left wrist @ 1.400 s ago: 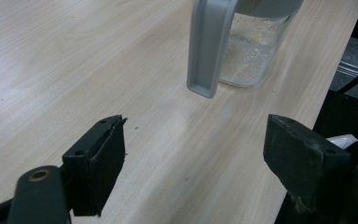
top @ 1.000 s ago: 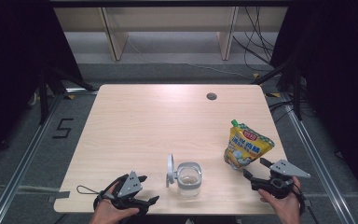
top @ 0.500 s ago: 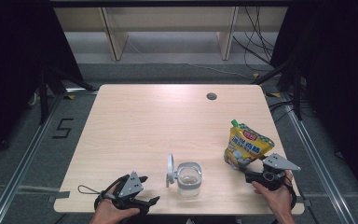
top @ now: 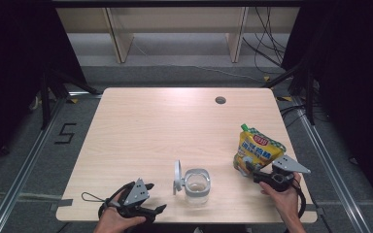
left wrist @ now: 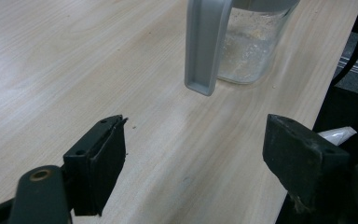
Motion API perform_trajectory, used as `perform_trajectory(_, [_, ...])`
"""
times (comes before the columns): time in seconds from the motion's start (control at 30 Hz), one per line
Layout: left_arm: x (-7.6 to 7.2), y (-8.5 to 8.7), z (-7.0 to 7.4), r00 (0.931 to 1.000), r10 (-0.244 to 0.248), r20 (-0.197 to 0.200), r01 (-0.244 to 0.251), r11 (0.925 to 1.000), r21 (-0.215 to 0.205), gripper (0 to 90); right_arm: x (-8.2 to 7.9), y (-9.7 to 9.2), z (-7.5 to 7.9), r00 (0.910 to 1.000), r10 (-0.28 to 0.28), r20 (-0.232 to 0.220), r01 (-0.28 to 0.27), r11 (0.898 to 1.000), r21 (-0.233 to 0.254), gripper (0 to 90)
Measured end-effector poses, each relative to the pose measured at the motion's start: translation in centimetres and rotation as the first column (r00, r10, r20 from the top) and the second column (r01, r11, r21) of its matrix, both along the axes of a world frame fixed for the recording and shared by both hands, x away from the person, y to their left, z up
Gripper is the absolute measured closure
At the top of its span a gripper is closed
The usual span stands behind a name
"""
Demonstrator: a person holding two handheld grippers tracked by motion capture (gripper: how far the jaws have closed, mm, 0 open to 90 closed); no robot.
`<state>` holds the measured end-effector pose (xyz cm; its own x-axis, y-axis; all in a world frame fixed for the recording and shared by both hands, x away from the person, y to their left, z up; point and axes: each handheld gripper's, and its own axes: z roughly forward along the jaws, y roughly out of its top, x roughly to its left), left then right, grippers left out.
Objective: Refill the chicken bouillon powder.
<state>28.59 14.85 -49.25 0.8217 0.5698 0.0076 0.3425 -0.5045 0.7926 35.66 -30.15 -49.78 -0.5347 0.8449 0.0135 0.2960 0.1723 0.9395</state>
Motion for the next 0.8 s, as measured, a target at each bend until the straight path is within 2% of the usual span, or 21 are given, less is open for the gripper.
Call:
perform_trajectory(0.07, [0.0,0.0,0.0,1.0000,-0.006,-0.001,0.006,1.0000,0.005,20.9,0.1,0.0,-0.1,0.9995,-0.012,0.028,0.013,1.000,-0.022,27.8])
perform_trajectory(0.1, [0.0,0.0,0.1,1.0000,-0.005,-0.006,0.005,0.9999,0.016,20.9,0.3,0.0,-0.2,0.9994,-0.004,0.034,0.004,1.000,-0.007,27.8])
perform_trajectory(0.3, [-0.1,-0.1,0.0,1.0000,0.001,0.001,-0.001,0.9999,0.012,20.9,0.5,0.3,-0.2,0.9985,-0.010,0.054,0.009,1.000,0.008,29.4])
perform_trajectory(0.33, [-0.1,-0.1,0.0,1.0000,0.000,-0.001,0.000,0.9999,0.011,20.9,0.5,0.4,-0.2,0.9987,-0.005,0.051,0.004,1.000,0.020,29.7])
perform_trajectory(0.43, [-0.1,-0.3,-0.1,1.0000,-0.010,-0.002,0.010,0.9999,-0.006,20.9,0.8,0.3,-0.3,0.9970,-0.019,0.075,0.018,1.000,0.014,32.3])
perform_trajectory(0.47, [-0.1,-0.3,-0.1,0.9999,-0.013,-0.001,0.013,0.9999,-0.002,20.9,0.7,0.5,-0.3,0.9973,-0.030,0.067,0.028,0.999,0.028,32.6])
perform_trajectory(0.53, [-0.1,-0.2,-0.1,0.9999,-0.017,-0.002,0.017,0.9997,0.016,20.9,0.9,0.3,-0.3,0.9966,-0.026,0.078,0.024,0.999,0.021,32.6])
perform_trajectory(0.57, [-0.1,-0.2,-0.1,0.9998,-0.017,0.002,0.017,0.9998,0.004,20.9,0.9,0.5,-0.3,0.9975,-0.036,0.061,0.033,0.998,0.052,32.7])
perform_trajectory(0.6, [-0.1,-0.3,-0.1,0.9998,-0.019,-0.003,0.019,0.9998,-0.003,20.9,1.0,0.5,-0.4,0.9968,-0.038,0.070,0.033,0.997,0.074,33.0])
perform_trajectory(0.63, [-0.1,-0.3,-0.2,0.9998,-0.018,0.001,0.018,0.9998,-0.007,20.9,1.3,0.3,-0.5,0.9949,-0.024,0.098,0.020,0.999,0.050,33.7])
perform_trajectory(0.7, [-0.1,-0.3,-0.2,0.9999,-0.015,0.002,0.015,0.9999,-0.005,20.9,1.2,0.3,-0.4,0.9959,-0.031,0.086,0.027,0.998,0.049,34.3])
perform_trajectory(0.8, [-0.1,-0.3,-0.2,0.9998,-0.019,0.004,0.019,0.9998,0.005,20.9,1.3,0.3,-0.5,0.9944,-0.026,0.103,0.022,0.999,0.042,36.4])
